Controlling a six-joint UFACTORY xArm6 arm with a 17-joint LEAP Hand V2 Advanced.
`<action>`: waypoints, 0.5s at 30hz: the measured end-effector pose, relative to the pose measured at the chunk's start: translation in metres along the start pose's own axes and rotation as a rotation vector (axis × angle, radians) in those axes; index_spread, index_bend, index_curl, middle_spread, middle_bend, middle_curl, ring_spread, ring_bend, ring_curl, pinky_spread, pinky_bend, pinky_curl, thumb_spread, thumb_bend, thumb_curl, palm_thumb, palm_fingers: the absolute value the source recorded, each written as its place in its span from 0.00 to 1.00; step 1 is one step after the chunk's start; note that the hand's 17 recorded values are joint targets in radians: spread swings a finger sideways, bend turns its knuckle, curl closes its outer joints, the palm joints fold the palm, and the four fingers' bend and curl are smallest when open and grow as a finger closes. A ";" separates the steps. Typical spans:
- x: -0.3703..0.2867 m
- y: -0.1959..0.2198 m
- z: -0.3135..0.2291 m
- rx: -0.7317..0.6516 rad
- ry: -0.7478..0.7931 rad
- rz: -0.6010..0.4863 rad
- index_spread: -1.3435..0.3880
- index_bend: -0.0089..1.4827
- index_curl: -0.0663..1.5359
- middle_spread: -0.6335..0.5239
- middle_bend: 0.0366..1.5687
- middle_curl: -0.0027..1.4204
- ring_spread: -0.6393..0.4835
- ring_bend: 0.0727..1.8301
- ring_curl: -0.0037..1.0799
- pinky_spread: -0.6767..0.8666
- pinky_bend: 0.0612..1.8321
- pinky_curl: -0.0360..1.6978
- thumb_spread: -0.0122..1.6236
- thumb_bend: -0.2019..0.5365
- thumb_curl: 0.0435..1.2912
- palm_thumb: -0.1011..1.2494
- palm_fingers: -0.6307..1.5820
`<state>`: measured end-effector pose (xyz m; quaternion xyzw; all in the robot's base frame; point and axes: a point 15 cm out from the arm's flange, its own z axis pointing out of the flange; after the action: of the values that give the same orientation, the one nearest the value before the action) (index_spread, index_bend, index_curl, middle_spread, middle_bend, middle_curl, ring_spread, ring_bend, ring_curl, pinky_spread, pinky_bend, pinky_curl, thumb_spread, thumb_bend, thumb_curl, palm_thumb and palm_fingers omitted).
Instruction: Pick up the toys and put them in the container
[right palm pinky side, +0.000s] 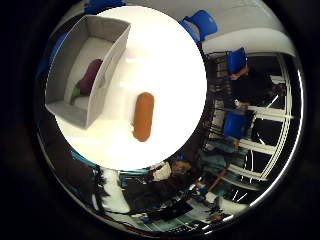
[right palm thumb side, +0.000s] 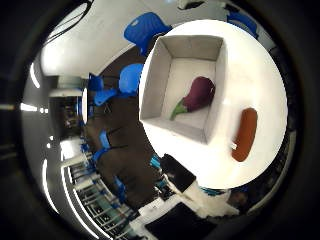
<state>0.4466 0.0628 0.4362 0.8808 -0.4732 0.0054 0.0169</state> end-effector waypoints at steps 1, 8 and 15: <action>0.010 0.010 -0.004 -0.009 0.014 -0.025 0.55 0.11 0.20 0.64 0.09 0.22 0.77 0.13 0.22 0.70 0.21 0.22 0.63 0.24 0.21 0.50 0.27; 0.077 0.075 -0.042 -0.080 0.212 -0.112 0.55 0.11 0.19 0.62 0.09 0.21 0.77 0.11 0.23 0.69 0.21 0.21 0.62 0.24 0.21 0.53 0.27; 0.103 0.120 -0.057 -0.166 0.334 -0.187 0.54 0.10 0.18 0.60 0.09 0.20 0.77 0.10 0.23 0.69 0.20 0.21 0.60 0.24 0.22 0.54 0.26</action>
<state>0.4043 -0.0871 0.4990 0.9033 -0.3789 0.1107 0.1681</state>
